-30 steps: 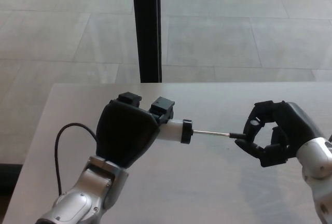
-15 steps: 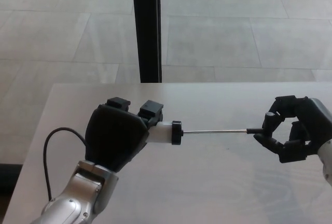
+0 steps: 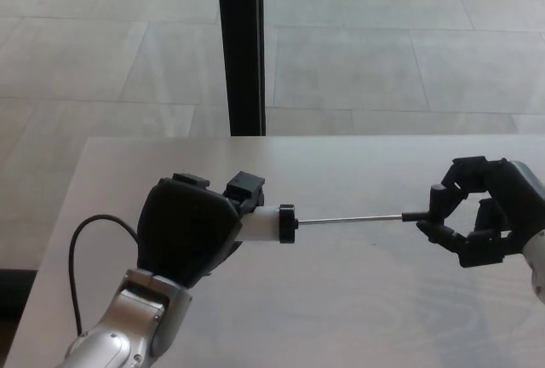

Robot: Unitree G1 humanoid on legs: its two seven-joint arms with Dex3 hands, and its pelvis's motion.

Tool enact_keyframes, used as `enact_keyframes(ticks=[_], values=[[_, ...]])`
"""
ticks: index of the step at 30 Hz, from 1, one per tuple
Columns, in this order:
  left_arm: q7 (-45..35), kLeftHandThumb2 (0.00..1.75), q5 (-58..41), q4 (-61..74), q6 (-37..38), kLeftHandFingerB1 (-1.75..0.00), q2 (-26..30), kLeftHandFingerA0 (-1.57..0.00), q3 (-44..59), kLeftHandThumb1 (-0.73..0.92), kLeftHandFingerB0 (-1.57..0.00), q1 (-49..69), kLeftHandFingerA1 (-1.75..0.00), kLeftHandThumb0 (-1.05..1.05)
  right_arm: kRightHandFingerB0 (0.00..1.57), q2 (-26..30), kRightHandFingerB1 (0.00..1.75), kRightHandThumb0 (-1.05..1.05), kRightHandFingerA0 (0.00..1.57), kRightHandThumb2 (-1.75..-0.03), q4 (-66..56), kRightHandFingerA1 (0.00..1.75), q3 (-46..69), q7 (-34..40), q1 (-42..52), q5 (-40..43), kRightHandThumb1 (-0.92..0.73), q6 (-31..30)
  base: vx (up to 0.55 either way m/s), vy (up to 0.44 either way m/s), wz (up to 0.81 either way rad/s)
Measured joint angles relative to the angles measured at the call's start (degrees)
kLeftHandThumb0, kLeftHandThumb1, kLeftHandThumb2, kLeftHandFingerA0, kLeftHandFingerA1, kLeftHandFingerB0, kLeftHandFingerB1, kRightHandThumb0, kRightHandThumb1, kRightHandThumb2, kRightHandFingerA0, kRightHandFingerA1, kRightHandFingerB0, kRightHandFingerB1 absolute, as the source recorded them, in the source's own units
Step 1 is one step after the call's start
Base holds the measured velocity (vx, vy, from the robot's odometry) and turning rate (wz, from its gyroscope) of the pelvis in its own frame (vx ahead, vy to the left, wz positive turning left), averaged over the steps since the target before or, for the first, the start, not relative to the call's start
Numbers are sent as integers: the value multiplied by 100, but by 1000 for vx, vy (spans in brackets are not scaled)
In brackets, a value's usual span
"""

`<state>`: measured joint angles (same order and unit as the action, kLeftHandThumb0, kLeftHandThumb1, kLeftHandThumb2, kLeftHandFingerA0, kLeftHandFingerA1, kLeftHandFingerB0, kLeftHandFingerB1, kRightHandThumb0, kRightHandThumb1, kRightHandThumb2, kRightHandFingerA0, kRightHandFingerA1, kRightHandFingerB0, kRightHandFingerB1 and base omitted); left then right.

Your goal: The robot uses its left hand to lift the air pump kept on the middle of the desk and use the right hand to pull out the handle

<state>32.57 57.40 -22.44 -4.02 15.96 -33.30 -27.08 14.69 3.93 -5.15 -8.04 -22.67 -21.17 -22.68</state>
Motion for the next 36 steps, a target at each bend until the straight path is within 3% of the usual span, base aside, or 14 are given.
enact_keyframes(ticks=[2,3,4,5,10,12,15,16,18,23,26,27,31,36], values=[[-38,90,5,-2,-5,-108,4,-110,21,43,-84,29,-130,-37,5,5,40,-55,61,-82,20,78,103,2,0,74,-50,60,0,0,0],[-54,90,4,-6,-5,-108,1,-110,32,43,-84,48,-130,-37,5,30,40,-55,61,-82,15,78,119,-39,0,117,-50,72,0,0,0],[-83,88,3,-8,-11,-108,-7,-111,43,40,-85,66,-130,-35,0,63,0,-89,0,-83,5,11,134,-121,0,179,-51,73,0,0,0],[-109,67,3,-8,-17,-131,-14,-80,50,57,-74,77,-171,-27,0,95,0,-87,0,-74,-6,0,137,-191,0,224,-42,71,0,0,0],[-213,68,0,16,-76,-103,-132,-80,66,67,-80,110,-161,-32,0,379,0,-89,0,-70,-9,0,62,-612,-7,372,-48,24,0,0,0],[-302,69,-8,53,-111,-61,-199,-81,79,71,-81,129,-150,-30,0,495,0,-92,0,-72,-6,0,67,-776,-9,443,-50,19,0,0,0],[-522,68,-28,138,-216,-67,-310,-88,119,78,-77,170,-161,-33,0,634,0,-100,0,-60,4,0,141,-1001,-21,581,-64,11,0,0,0],[-606,80,-44,163,-261,-104,-369,-90,151,72,-78,188,-163,-27,0,659,0,-99,0,-81,4,0,174,-1054,-26,615,-58,5,0,0,0],[-753,88,-71,207,-336,-119,-469,-88,182,69,-84,209,-163,-27,0,664,0,-97,0,-83,13,0,243,-1101,-30,668,-64,3,0,0,0],[-1185,64,-85,265,-549,-57,-660,-63,173,74,-55,215,-87,-35,0,660,0,-102,0,-102,31,21,406,-1115,-61,764,-72,-1,0,0,0],[-1412,62,-71,265,-673,-55,-728,-69,123,69,-51,215,-115,-34,0,640,0,-101,0,-103,31,20,457,-1114,-63,807,-72,-1,0,0,0],[-1498,62,-60,260,-721,-54,-746,-55,98,73,-44,215,-90,-37,0,629,0,-101,0,-103,31,20,480,-1113,-63,818,-72,-1,0,0,0],[-1835,61,-9,232,-888,-51,-779,-62,4,65,-34,214,-100,-35,0,586,1,-100,0,-102,31,18,572,-1110,-63,848,-73,-1,0,0,0],[-2244,78,14,203,-1052,-37,-770,0,-85,37,-5,209,-46,-66,0,561,7,-94,0,-102,32,20,635,-1107,-63,887,-69,-1,0,0,0]])
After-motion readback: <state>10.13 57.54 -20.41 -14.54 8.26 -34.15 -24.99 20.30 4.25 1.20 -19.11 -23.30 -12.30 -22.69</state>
